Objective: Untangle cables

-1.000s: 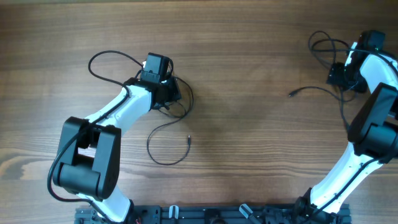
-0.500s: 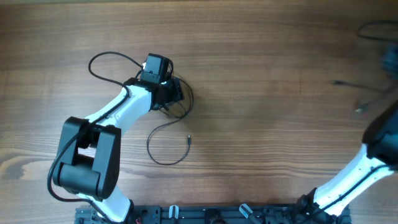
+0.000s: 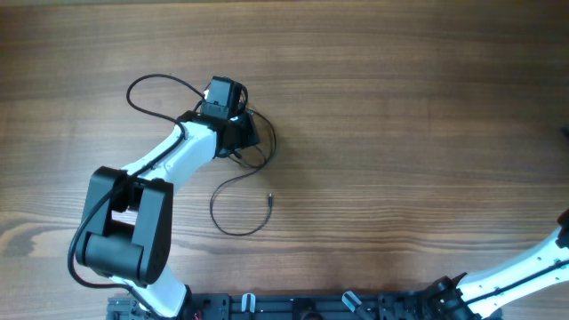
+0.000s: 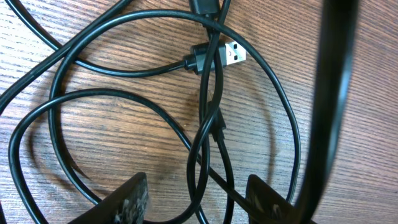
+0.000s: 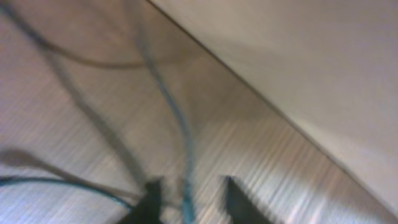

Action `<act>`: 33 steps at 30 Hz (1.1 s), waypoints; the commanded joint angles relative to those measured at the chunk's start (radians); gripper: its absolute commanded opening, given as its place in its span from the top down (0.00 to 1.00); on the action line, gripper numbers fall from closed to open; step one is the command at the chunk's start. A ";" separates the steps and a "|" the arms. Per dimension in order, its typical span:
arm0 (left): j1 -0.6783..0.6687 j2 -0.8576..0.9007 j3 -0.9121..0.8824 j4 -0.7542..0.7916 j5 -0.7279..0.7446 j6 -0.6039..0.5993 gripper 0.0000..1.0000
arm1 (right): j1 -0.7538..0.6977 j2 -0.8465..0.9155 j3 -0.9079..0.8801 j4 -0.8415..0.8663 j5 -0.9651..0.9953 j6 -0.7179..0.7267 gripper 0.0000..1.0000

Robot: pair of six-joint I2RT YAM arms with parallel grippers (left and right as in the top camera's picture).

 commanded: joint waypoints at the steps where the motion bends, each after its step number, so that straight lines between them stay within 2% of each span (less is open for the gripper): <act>1: -0.003 0.012 -0.006 0.000 0.005 0.005 0.48 | -0.035 -0.016 -0.006 -0.067 0.089 0.154 0.00; 3: -0.003 0.012 -0.006 0.000 0.005 0.005 0.39 | -0.035 -0.090 -0.006 -0.066 0.052 0.201 0.00; 5: -0.003 0.012 -0.006 0.000 0.005 0.005 0.28 | -0.035 -0.226 -0.006 -0.007 -0.114 0.200 0.00; 7: -0.003 0.012 -0.006 0.000 0.005 0.005 0.26 | -0.031 -0.327 -0.006 0.041 -0.251 0.201 0.00; 9: -0.003 0.012 -0.006 0.000 0.005 0.005 0.23 | -0.030 -0.402 -0.006 0.059 -0.572 0.220 0.00; 13: -0.003 0.012 -0.006 0.000 0.005 0.005 0.18 | -0.029 -0.429 -0.006 -0.118 -0.852 0.437 0.00; 14: -0.003 0.012 -0.006 -0.002 0.006 0.005 0.11 | -0.010 -0.426 -0.016 -0.208 -0.917 0.449 0.00; 15: -0.003 0.011 -0.006 -0.007 0.013 0.005 0.00 | 0.013 -0.426 -0.018 -0.258 -0.932 0.391 0.00; 18: -0.001 -0.029 0.005 -0.004 0.012 0.036 0.00 | 0.120 -0.426 -0.018 -0.393 -0.895 0.275 0.00; 24: -0.001 -0.287 0.029 -0.016 0.013 0.038 0.00 | 0.472 -0.425 -0.019 -0.448 -0.803 0.278 0.00; 28: 0.006 -0.430 0.029 -0.023 -0.004 0.122 0.00 | 0.684 -0.425 -0.021 -0.469 -0.718 0.278 0.00; 33: 0.144 -0.597 0.029 -0.024 -0.030 0.111 0.00 | 0.917 -0.414 -0.023 -0.413 -0.718 0.282 0.00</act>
